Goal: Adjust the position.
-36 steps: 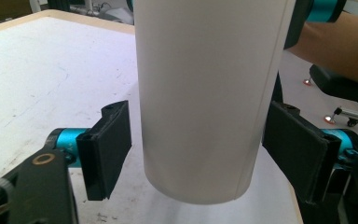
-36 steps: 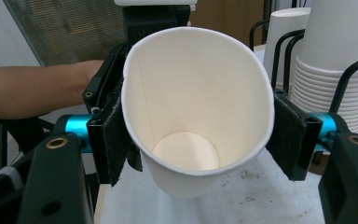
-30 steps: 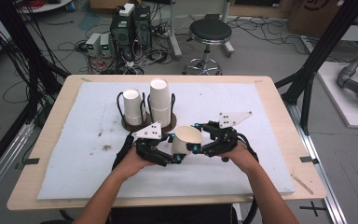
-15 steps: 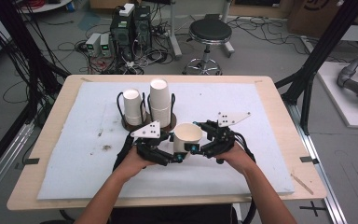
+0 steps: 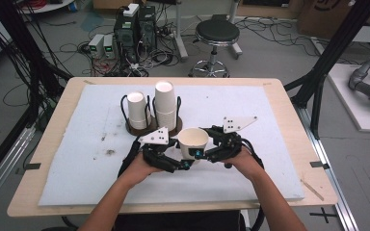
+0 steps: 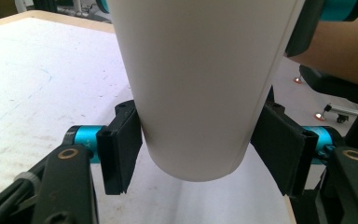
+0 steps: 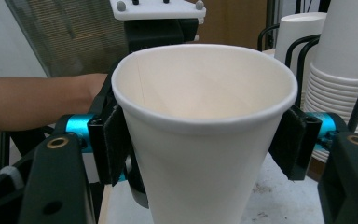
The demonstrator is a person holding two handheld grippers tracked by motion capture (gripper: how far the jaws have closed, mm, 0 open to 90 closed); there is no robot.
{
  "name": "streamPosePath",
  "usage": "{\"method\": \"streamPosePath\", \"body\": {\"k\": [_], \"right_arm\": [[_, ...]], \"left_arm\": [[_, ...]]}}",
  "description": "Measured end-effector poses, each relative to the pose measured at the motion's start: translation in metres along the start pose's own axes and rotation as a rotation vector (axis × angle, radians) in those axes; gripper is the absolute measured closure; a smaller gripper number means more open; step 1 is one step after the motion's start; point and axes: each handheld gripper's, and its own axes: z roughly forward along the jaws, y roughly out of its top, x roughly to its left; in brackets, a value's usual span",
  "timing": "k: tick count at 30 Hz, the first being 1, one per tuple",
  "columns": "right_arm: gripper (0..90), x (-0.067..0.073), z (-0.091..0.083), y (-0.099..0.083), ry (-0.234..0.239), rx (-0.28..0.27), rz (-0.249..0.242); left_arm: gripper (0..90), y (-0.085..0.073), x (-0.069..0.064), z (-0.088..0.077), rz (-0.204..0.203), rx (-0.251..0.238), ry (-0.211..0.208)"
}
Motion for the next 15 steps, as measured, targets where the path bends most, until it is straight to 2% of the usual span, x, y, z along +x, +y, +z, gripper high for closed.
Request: {"method": "streamPosePath", "body": {"k": [5,8,12,15], "right_arm": [[31.6,0.0008,0.0,0.001,-0.001,-0.013,0.005],[33.3,0.0011,0.0003,0.0013,-0.006,-0.011,-0.018],[33.6,-0.0003,-0.0015,0.0009,-0.034,0.007,-0.027],[34.4,-0.0015,-0.0047,0.0011,-0.054,0.008,-0.034]], "left_arm": [[34.8,0.0004,-0.0006,-0.0002,-0.006,-0.021,-0.001],[34.5,0.0,-0.0004,0.0001,-0.006,-0.014,0.006],[28.6,-0.0024,0.0026,-0.0031,-0.047,-0.029,0.042],[28.0,-0.0046,0.0044,-0.0096,-0.055,-0.034,0.068]]}}
